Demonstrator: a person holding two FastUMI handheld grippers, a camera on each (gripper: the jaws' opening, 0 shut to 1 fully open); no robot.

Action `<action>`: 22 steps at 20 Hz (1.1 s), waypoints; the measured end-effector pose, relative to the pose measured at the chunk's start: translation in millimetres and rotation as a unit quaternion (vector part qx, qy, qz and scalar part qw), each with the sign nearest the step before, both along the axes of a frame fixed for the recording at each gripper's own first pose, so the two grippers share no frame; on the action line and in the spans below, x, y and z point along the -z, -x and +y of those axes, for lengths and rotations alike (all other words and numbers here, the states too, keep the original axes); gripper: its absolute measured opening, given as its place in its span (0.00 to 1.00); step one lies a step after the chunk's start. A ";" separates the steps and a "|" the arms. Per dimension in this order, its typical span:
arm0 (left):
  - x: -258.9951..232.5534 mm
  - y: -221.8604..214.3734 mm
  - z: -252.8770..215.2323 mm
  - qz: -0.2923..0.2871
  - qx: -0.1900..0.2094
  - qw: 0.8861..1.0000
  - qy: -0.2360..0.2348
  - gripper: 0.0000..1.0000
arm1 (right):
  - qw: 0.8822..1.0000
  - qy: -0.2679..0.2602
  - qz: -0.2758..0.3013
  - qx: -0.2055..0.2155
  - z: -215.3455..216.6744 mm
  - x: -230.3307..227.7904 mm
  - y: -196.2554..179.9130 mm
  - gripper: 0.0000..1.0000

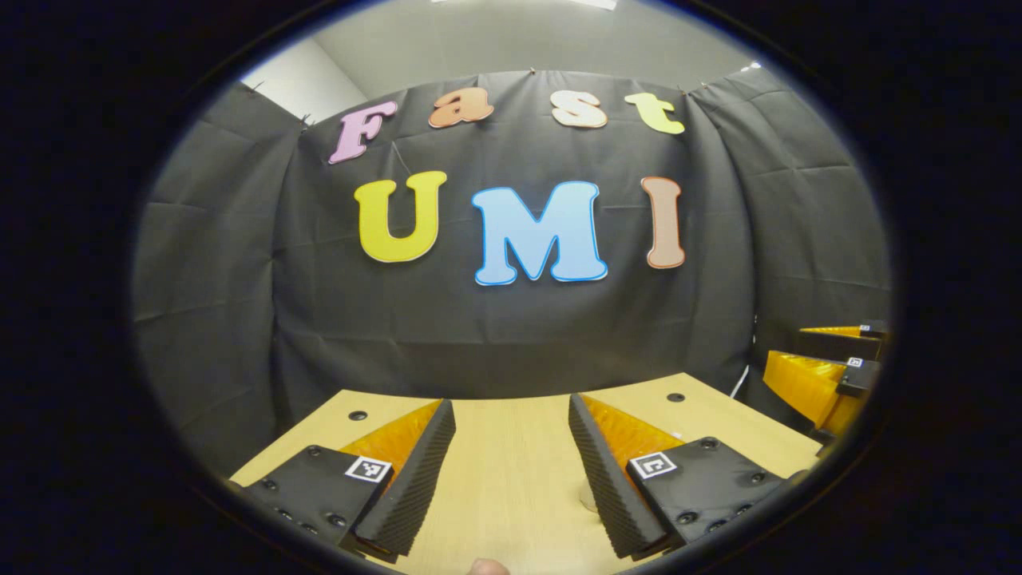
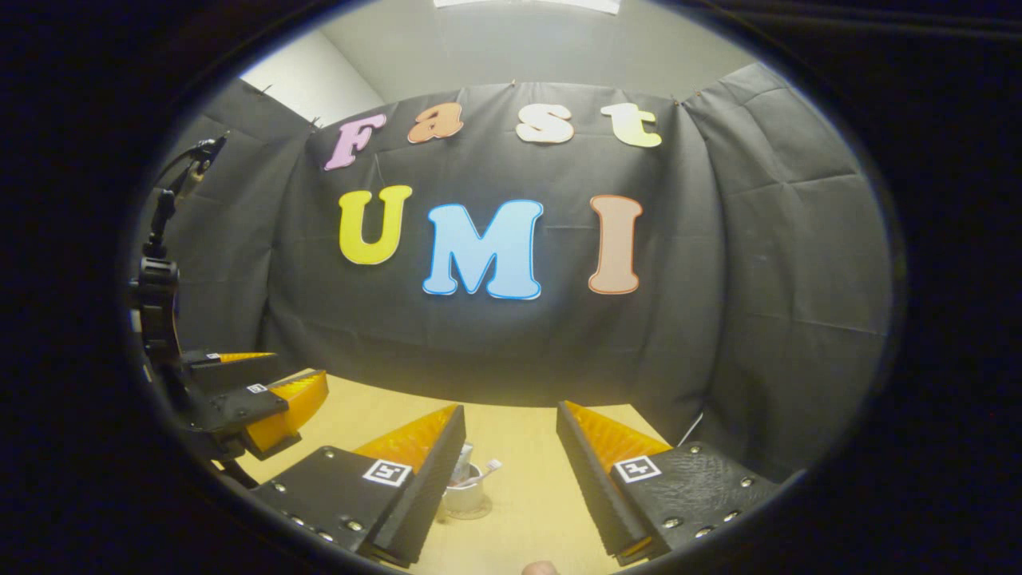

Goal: Put the toothbrush and toothpaste on the desktop into the cup, then pick up the cup and place it on the coaster on the desktop.

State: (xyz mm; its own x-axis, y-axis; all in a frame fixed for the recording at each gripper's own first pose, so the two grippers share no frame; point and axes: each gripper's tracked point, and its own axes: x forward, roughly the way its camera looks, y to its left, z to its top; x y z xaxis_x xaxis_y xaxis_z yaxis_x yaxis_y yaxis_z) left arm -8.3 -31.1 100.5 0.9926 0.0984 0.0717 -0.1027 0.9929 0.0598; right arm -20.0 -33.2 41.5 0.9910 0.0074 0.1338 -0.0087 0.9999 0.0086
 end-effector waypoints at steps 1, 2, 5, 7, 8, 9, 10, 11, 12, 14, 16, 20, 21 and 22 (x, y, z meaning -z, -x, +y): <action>-0.4 -0.2 -0.6 0.000 0.000 1.000 0.001 0.92 | 1.000 -0.002 0.001 0.000 -0.8 0.6 -0.6 0.77; 0.3 0.2 -0.6 0.000 0.000 1.000 0.003 0.92 | 1.000 -0.004 0.002 -0.001 -0.7 1.3 -0.4 0.77; 1.6 -0.5 -2.0 -0.002 -0.001 1.000 0.007 0.93 | 1.000 -0.010 0.011 -0.007 -0.5 4.5 -2.5 0.77; 2.0 -0.9 -1.4 -0.003 -0.004 1.000 0.009 0.92 | 1.000 -0.014 0.010 -0.005 -3.9 3.1 -1.7 0.77; 1.1 -0.3 -1.6 -0.005 -0.005 1.000 0.011 0.93 | 1.000 -0.014 0.009 -0.004 -4.8 2.1 -1.9 0.77; -0.4 -0.2 -1.0 -0.007 -0.005 1.000 0.013 0.93 | 1.000 -0.013 0.007 -0.002 -5.3 1.4 -2.0 0.77; -1.4 0.4 -2.4 -0.009 -0.005 1.000 0.014 0.94 | 1.000 -0.012 0.005 -0.002 -6.2 0.0 -3.1 0.77; -3.2 -0.8 -3.0 -0.013 -0.005 1.000 0.015 0.93 | 1.000 -0.012 0.003 -0.001 -7.5 -0.9 -4.2 0.77; -5.7 -0.9 -2.9 -0.018 -0.004 1.000 0.016 0.92 | 1.000 -0.012 0.003 -0.001 -9.1 -1.1 -5.6 0.77; -10.5 -1.5 -5.2 -0.025 -0.001 1.000 0.015 0.92 | 1.000 -0.014 0.001 -0.002 -9.3 -3.9 -6.8 0.77; -14.9 -0.7 -7.3 -0.032 0.001 0.999 0.014 0.93 | 1.000 -0.016 -0.003 0.000 -11.8 -6.6 -10.3 0.77; -24.3 -0.2 -11.2 -0.047 0.008 0.999 0.008 0.93 | 1.000 -0.021 -0.011 -0.001 -10.7 -13.0 -12.9 0.77; -25.3 -0.1 -11.7 -0.050 0.009 0.999 0.005 0.92 | 1.000 -0.021 -0.013 -0.002 -10.1 -14.7 -13.1 0.77; -25.9 1.7 -13.3 -0.052 0.011 0.999 0.005 0.92 | 1.000 -0.020 -0.014 -0.003 -8.6 -15.2 -14.5 0.77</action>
